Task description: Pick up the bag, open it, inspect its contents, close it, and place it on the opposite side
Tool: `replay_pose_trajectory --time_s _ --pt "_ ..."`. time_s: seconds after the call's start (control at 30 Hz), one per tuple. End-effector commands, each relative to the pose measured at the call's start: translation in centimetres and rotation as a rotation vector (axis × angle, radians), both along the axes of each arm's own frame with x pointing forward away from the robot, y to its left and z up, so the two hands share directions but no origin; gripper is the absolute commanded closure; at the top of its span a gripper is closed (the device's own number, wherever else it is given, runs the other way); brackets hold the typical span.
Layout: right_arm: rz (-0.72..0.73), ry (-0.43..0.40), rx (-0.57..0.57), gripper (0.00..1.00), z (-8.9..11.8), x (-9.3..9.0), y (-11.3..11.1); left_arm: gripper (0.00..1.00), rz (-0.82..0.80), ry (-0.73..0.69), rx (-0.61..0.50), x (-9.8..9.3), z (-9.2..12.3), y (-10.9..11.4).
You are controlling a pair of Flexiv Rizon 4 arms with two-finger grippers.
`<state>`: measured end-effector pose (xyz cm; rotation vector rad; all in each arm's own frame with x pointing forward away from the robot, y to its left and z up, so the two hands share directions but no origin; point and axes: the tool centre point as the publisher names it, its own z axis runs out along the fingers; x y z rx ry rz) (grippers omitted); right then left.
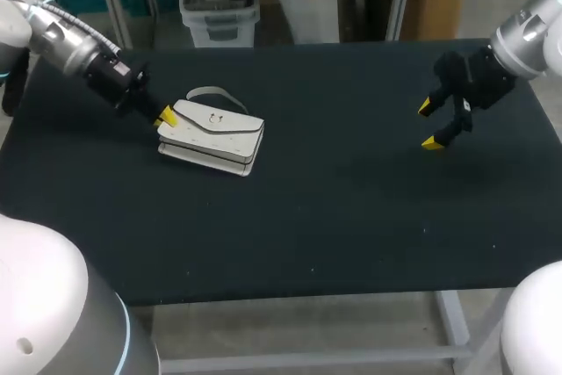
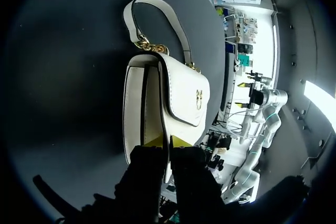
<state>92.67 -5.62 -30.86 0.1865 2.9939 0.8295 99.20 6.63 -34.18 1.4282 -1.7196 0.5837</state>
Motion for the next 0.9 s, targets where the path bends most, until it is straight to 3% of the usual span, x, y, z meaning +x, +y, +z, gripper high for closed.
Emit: replay_pose_trajectory --time_s 0.03,0.4,0.63,0.9 --pt "0.002 0.000 0.003 0.00 -0.1 0.0 0.0 1.00 0.261 -0.161 -0.062 -1.6 -0.2 -1.0" --pt "0.002 0.000 0.003 0.00 -0.1 0.0 0.0 1.00 0.415 -0.149 -0.189 -1.2 0.8 -3.7" --pt "0.002 0.000 0.003 0.00 -0.1 0.0 0.0 1.00 0.527 -0.184 -0.195 -1.4 1.1 -5.6" --pt "0.002 0.000 0.003 0.00 -0.1 0.0 0.0 1.00 0.514 -0.218 -0.150 -2.8 0.7 -8.0"
